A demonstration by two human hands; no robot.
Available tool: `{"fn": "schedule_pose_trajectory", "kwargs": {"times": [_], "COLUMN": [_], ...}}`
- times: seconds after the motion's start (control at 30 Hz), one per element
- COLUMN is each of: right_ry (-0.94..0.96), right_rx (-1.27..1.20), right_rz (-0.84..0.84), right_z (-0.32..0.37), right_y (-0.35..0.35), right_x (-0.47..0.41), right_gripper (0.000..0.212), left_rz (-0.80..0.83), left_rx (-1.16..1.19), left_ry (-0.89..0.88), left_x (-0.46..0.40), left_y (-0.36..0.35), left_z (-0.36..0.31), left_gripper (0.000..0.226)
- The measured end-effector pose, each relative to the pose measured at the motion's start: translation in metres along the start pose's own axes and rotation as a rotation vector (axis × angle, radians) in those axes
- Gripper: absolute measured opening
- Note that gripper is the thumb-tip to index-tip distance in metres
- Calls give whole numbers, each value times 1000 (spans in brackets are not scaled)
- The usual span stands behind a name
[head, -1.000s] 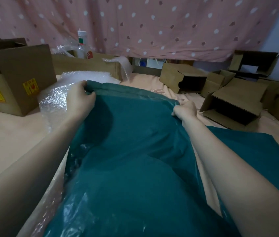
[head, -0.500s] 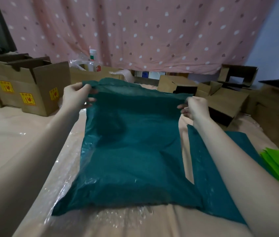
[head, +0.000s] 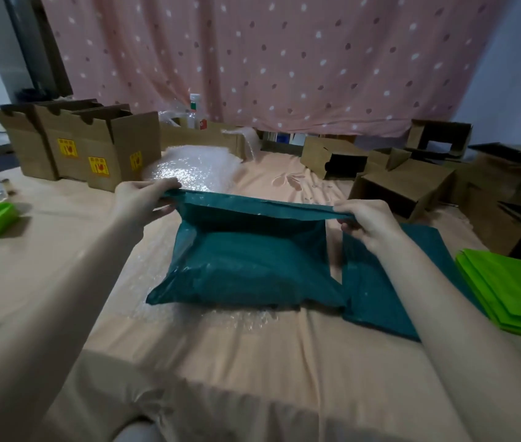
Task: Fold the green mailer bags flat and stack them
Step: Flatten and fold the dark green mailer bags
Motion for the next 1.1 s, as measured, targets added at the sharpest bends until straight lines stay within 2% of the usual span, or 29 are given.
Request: {"fn": "schedule_pose_trajectory", "kwargs": {"times": [0.23, 0.43, 0.6, 0.9, 0.97, 1.1], "right_ry": [-28, -45, -50, 1, 29, 94], "right_rx": [-12, 7, 104, 258, 319, 516], "right_rz": [34, 53, 62, 21, 26, 65], "right_z": [-7, -19, -42, -75, -78, -82], "right_y": [13, 25, 27, 24, 22, 21], "right_x": [40, 64, 72, 71, 71, 74], "right_gripper": [25, 25, 34, 48, 50, 47], "left_rz": [65, 89, 88, 15, -9, 25], "left_rx": [22, 47, 76, 54, -14, -412], "left_ry": [72, 104, 101, 155, 182, 150], "left_x": [35, 59, 78, 90, 92, 94], "left_y": [23, 32, 38, 35, 35, 41], "left_z": [13, 31, 57, 84, 88, 89], "left_gripper": [1, 10, 13, 51, 59, 57]}}
Point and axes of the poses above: each hand's wrist, its own x-axis away from the middle knuckle, its own y-axis out of the back of the hand, z = x × y, the point moved 2 cm from there along -x, towards the middle knuckle, and after that the axes turned 3 degrees about y, right-handed, at the moved point
